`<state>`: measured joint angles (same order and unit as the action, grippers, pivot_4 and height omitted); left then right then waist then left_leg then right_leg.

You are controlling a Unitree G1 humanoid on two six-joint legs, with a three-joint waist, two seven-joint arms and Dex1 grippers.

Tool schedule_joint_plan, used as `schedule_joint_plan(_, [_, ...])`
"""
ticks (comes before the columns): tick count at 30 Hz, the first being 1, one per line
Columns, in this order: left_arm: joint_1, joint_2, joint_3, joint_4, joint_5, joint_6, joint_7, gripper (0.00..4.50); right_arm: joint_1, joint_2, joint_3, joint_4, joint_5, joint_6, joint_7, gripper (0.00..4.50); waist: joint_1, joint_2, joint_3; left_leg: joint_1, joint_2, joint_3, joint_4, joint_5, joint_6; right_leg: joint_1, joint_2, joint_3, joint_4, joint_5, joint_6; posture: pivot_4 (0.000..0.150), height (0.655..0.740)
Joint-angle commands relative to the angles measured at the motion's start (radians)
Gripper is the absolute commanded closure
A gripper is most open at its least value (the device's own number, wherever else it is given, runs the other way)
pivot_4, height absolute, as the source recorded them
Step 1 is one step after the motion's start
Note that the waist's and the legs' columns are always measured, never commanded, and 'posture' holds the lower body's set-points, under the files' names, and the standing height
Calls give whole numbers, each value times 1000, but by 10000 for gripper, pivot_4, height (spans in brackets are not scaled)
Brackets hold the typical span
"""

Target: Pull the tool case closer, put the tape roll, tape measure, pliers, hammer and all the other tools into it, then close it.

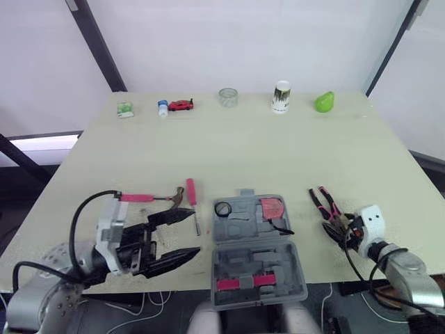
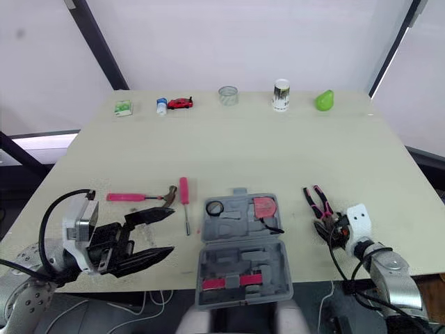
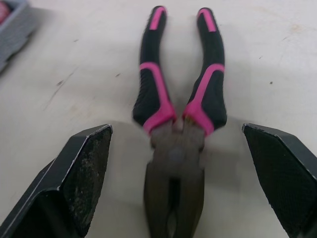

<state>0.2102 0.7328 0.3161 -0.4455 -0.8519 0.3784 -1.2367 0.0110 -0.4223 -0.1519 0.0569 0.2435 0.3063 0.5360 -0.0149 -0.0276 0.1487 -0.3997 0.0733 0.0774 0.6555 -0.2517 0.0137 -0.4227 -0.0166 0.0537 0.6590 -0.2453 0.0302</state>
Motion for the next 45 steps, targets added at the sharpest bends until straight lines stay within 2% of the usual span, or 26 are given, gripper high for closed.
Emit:
schedule_joint_plan(1, [2,1,0,-45,-15,3,10,0,-1,13,-7,-14,16,14,-10,4563,0,0,0,0,0,0,0,0,0,0,0,0,0,0,0,1500,7400])
schedule_joint_plan(2, [2,1,-1,-49,-16,5,12,0,1,17,-6,-14,19,22,-11,5761,0,0,0,0,0,0,0,0,0,0,0,0,0,0,0,1500,7400])
schedule_joint_plan(4, [-2,1,1,-56,-20,9,17,0,10,19,-7,-25,22,31,-13,12782,-1,0,0,0,0,0,0,0,0,0,0,0,0,0,0,1500,7400])
schedule_joint_plan(6, [-5,3,3,-60,-23,9,20,0,25,18,-9,-44,27,39,-14,23066,-1,0,0,0,0,0,0,0,0,0,0,0,0,0,0,1500,7400])
schedule_joint_plan(9, [-5,4,4,-61,-26,7,20,0,49,13,-10,-75,34,51,-10,35501,-1,0,0,0,0,-1,0,0,0,0,0,0,0,0,0,1500,7400])
schedule_joint_plan(21, [-22,-9,-9,-54,-28,1,26,0,36,-41,-3,-189,52,87,38,35369,-1,0,0,0,0,0,0,0,0,0,0,0,0,0,0,1500,7400])
schedule_joint_plan(25, [-23,-18,10,-54,-45,7,42,0,-5,-140,28,-301,72,130,136,35369,-2,2,1,0,0,0,0,0,0,0,1,0,1,0,0,1500,7400])
schedule_joint_plan(30, [-8,-27,65,-49,-89,22,89,0,-98,-362,131,-468,73,226,317,35369,-1,3,2,0,0,-1,0,0,0,0,1,0,1,0,1,1500,7400])
schedule_joint_plan(33, [39,-20,135,-33,-106,24,86,0,-301,-507,260,-584,71,340,448,35369,-8,4,4,0,0,0,-1,0,0,-1,1,0,1,0,0,1500,7400])
schedule_joint_plan(35, [64,-19,168,-18,-103,17,74,0,-414,-540,334,-623,89,429,489,35369,-12,4,4,0,0,-2,-1,0,0,-3,1,1,2,0,0,1500,7400])
schedule_joint_plan(41, [157,-10,243,64,-60,-34,-39,0,-799,-482,633,-597,47,642,598,35370,-14,1,5,-2,1,-2,-2,0,0,-5,0,-1,2,-1,-2,1500,7400])
schedule_joint_plan(45, [193,-6,271,113,-27,-65,-84,0,-917,-378,767,-492,-20,679,572,35370,-15,0,5,-3,0,0,-2,0,0,-7,-1,-1,2,-1,-2,1500,7400])
